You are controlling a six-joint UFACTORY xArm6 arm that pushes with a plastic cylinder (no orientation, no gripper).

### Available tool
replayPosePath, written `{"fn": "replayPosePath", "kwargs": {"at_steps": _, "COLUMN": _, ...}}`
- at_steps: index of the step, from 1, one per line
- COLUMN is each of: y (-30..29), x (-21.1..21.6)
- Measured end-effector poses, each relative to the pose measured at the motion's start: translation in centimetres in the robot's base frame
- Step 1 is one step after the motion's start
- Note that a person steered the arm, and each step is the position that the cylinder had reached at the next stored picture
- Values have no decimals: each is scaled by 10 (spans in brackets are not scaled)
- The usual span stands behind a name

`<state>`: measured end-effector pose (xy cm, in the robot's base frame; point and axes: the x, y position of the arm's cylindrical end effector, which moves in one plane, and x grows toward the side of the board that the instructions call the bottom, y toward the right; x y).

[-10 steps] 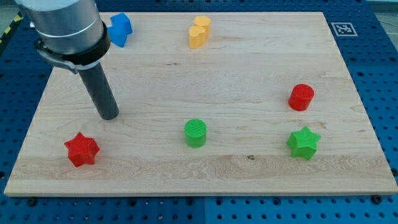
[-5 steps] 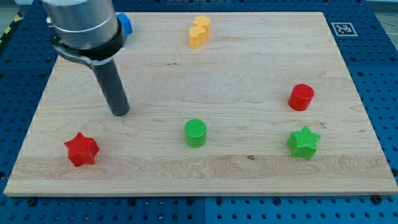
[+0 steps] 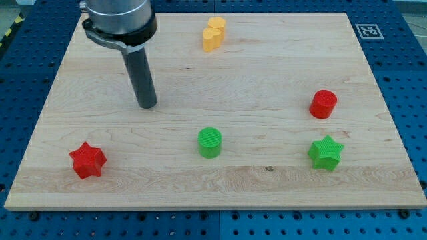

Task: Move the arm to the center

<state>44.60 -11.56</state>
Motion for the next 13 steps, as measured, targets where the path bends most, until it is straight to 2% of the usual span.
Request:
{"fn": "replayPosePath", "kwargs": {"at_steps": 4, "y": 53, "x": 0}}
{"fn": "replayPosePath", "kwargs": {"at_steps": 9, "y": 79, "x": -4}}
{"fn": "replayPosePath", "kwargs": {"at_steps": 11, "y": 93, "x": -24}}
{"fn": "replayPosePath", "kwargs": {"at_steps": 13, "y": 124, "x": -73}}
